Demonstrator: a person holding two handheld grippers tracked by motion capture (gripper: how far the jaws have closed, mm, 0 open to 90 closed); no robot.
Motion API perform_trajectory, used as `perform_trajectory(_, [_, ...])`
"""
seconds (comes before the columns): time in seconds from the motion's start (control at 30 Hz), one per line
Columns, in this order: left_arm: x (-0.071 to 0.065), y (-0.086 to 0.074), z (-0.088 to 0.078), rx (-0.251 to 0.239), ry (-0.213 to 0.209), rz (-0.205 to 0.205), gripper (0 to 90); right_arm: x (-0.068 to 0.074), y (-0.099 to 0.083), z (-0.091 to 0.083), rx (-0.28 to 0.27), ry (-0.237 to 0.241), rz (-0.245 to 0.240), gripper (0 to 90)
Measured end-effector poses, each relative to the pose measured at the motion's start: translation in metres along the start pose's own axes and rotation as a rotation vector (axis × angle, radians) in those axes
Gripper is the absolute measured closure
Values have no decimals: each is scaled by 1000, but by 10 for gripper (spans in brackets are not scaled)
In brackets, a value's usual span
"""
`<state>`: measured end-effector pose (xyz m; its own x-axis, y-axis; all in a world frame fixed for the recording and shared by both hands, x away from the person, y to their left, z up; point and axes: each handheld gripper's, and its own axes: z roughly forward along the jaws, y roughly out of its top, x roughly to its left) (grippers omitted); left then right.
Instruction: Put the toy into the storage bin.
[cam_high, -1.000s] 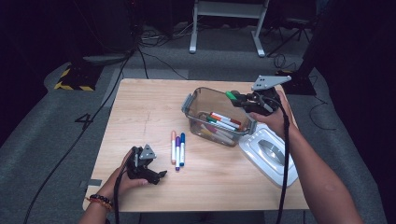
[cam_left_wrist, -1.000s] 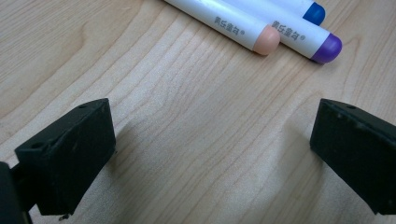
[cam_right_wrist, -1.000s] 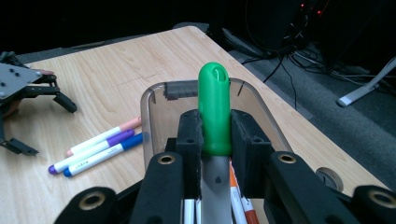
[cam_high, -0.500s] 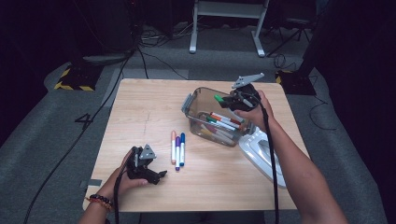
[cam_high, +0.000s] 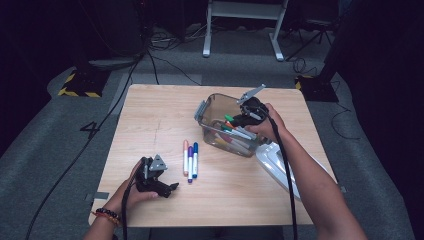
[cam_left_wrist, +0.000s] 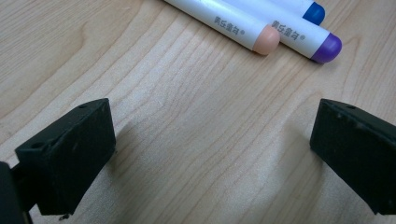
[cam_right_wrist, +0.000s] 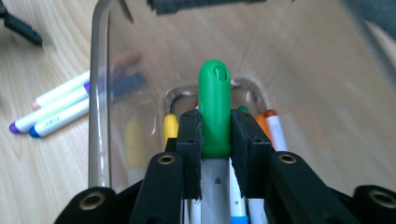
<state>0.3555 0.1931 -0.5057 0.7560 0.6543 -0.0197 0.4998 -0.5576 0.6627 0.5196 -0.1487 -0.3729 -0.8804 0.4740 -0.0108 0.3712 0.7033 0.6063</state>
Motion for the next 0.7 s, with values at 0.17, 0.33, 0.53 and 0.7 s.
perform_trajectory(0.17, [0,0,0,0,0,0,4,5,0,6,53,14,-14,745])
perform_trajectory(0.33, [0,0,0,0,0,0,4,7,0,12,98,22,-21,745])
perform_trajectory(0.53, [0,0,0,0,0,0,4,10,1,17,152,46,-45,743])
perform_trajectory(0.7, [0,0,0,0,0,0,4,14,2,21,196,50,-60,722])
